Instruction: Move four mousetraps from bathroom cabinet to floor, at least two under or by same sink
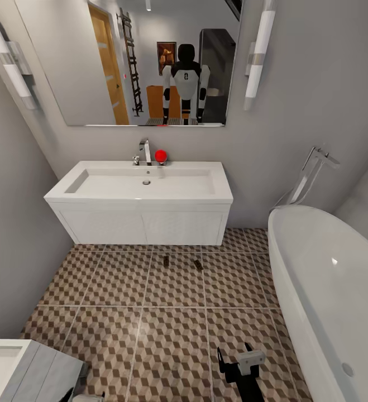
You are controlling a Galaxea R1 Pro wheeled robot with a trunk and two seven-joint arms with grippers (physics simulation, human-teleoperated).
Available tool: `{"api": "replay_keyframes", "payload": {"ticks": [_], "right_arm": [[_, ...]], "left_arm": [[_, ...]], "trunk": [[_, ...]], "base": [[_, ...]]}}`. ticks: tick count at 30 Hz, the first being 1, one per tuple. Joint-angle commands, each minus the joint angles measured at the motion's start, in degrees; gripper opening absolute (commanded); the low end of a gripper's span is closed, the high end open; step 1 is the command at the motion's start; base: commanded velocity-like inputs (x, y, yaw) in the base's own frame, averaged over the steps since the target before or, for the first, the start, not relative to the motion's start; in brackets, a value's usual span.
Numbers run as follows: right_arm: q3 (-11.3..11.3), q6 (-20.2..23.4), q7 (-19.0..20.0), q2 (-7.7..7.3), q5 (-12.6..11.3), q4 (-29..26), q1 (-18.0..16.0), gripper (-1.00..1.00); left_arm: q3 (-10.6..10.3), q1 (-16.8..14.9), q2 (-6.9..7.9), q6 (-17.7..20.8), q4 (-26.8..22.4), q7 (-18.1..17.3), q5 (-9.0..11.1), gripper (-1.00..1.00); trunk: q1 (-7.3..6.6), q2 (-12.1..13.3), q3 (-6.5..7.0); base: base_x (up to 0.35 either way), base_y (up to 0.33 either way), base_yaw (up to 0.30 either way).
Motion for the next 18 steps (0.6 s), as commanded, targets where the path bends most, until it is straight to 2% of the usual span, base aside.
{"api": "replay_keyframes", "payload": {"ticks": [1, 18], "right_arm": [[0.45, -0.1, -0.6, 0.01, 0.15, 0.06, -0.05, 1.0], [0.45, -0.1, -0.6, 0.0, 0.15, 0.05, -0.05, 1.0]], "left_arm": [[-0.48, -0.06, -0.11, -0.21, 0.13, 0.38, 0.04, 1.0], [-0.49, -0.05, -0.39, -0.21, 0.16, 0.42, 0.04, 1.0]], "trunk": [[0.03, -0.1, -0.1], [0.03, -0.1, -0.1]], "base": [[0.0, 0.0, 0.0], [0.0, 0.0, 0.0]]}}
